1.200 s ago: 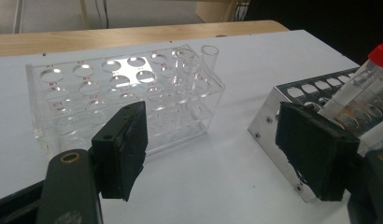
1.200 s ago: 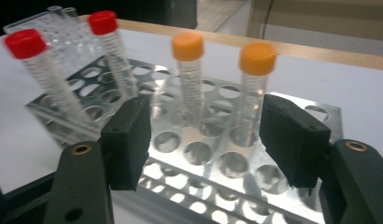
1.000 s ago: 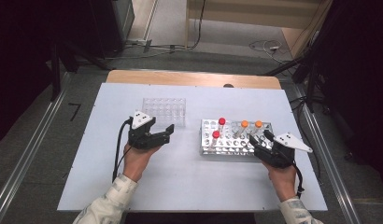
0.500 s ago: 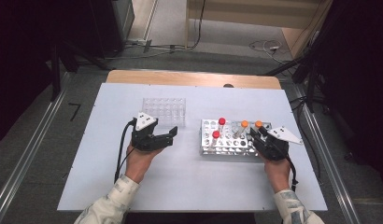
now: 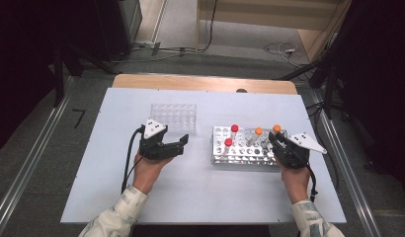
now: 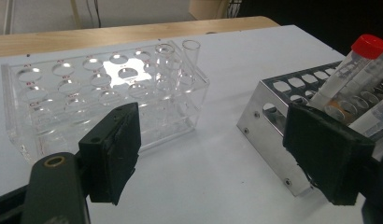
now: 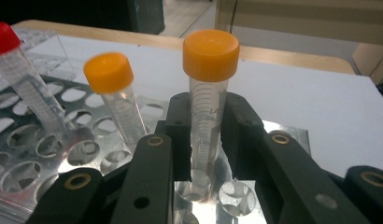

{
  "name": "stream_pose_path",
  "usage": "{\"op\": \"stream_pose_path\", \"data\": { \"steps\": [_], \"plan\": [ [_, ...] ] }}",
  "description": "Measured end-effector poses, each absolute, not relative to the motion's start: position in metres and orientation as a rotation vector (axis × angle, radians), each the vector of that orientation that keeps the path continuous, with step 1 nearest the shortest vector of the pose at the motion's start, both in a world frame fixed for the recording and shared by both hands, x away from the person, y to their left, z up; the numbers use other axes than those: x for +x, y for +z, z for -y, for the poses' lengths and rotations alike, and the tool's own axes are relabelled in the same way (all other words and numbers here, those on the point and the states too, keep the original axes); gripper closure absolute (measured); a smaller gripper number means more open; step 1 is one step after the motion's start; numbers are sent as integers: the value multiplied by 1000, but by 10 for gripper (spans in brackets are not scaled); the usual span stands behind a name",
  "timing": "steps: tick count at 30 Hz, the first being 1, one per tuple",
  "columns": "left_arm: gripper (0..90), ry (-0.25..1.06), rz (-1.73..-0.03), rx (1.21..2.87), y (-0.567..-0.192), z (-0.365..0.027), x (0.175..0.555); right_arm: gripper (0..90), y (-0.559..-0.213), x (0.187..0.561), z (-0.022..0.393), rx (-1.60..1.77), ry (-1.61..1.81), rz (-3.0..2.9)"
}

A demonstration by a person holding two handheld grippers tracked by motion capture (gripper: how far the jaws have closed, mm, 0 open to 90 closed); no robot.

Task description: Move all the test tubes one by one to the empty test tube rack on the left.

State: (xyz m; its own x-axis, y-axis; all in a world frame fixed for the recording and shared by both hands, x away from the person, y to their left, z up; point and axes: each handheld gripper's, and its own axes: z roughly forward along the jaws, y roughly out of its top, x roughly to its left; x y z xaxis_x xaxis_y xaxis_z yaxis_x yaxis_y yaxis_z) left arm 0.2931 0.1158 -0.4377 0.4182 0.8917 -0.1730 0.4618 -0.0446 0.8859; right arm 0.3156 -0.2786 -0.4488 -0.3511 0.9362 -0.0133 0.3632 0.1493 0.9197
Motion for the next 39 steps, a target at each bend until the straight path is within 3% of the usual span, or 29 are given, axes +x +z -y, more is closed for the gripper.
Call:
{"op": "stream_pose_path", "data": {
  "steps": [18,39],
  "plan": [
    [190,536,-1190,1668,-435,-116,288,715,-412,284,281,1150,1308,-1776],
    [171,537,-1171,1668,-433,-115,279,716,-413,245,262,1050,1410,-1953]
  ]
}}
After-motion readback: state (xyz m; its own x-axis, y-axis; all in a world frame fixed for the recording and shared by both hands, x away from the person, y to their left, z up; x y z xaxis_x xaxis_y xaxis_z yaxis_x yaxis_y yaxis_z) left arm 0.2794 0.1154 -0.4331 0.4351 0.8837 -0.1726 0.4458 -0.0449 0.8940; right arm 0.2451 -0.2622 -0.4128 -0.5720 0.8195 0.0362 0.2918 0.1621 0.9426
